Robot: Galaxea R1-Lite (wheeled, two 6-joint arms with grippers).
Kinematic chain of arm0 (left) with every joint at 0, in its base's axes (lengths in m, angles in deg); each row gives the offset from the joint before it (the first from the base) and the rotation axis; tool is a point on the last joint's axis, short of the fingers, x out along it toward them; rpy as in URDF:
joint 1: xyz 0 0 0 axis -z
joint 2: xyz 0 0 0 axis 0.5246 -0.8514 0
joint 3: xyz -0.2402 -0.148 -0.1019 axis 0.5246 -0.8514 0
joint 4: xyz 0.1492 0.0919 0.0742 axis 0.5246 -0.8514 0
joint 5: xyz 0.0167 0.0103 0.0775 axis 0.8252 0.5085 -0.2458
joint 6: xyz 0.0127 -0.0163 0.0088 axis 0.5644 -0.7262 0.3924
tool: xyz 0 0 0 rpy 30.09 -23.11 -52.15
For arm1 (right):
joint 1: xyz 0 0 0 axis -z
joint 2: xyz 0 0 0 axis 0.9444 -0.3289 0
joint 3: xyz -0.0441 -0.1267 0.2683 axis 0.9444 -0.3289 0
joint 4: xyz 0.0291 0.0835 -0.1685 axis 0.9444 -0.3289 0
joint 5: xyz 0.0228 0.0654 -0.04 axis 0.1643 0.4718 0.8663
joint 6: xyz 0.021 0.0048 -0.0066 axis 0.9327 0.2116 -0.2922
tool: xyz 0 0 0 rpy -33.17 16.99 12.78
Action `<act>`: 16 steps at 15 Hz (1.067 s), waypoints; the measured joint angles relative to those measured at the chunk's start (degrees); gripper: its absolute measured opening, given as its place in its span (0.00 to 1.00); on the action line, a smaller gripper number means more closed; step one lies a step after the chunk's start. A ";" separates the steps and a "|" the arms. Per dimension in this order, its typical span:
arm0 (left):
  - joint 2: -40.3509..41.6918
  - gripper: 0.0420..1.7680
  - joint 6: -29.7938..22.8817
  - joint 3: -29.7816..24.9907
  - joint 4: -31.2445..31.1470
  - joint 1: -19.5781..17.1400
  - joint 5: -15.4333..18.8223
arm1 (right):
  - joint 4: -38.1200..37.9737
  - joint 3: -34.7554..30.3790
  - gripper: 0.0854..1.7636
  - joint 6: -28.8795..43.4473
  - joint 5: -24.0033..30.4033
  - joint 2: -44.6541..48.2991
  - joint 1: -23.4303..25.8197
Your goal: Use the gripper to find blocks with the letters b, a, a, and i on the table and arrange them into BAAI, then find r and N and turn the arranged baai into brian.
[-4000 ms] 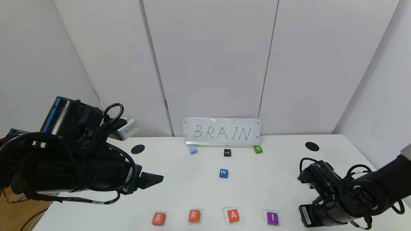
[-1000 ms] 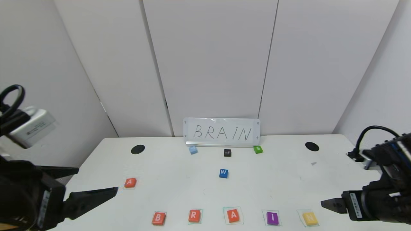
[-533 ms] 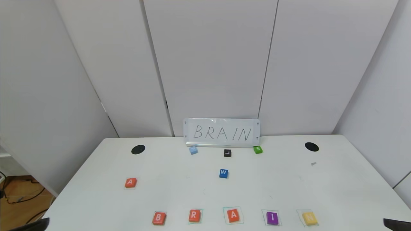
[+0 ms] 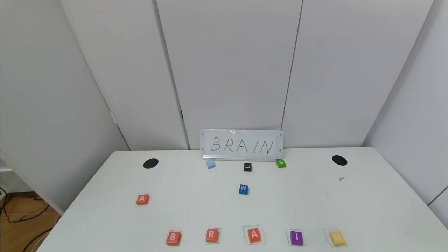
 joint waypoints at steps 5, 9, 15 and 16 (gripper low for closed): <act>8.61 0.97 -0.06 -0.30 -6.05 -5.85 3.62 | -5.80 -0.01 0.97 -0.66 0.20 10.86 5.45; 14.77 0.97 -0.09 -0.73 -10.98 -7.80 4.02 | -10.57 -0.12 0.97 -1.01 0.24 18.91 7.25; 23.58 0.97 -0.17 -4.00 -14.32 -7.61 3.89 | -18.58 -0.39 0.97 -1.50 0.13 30.12 8.51; 25.00 0.97 -0.22 -4.69 -14.68 -7.59 3.97 | -18.72 -0.34 0.97 -1.10 0.16 30.93 8.51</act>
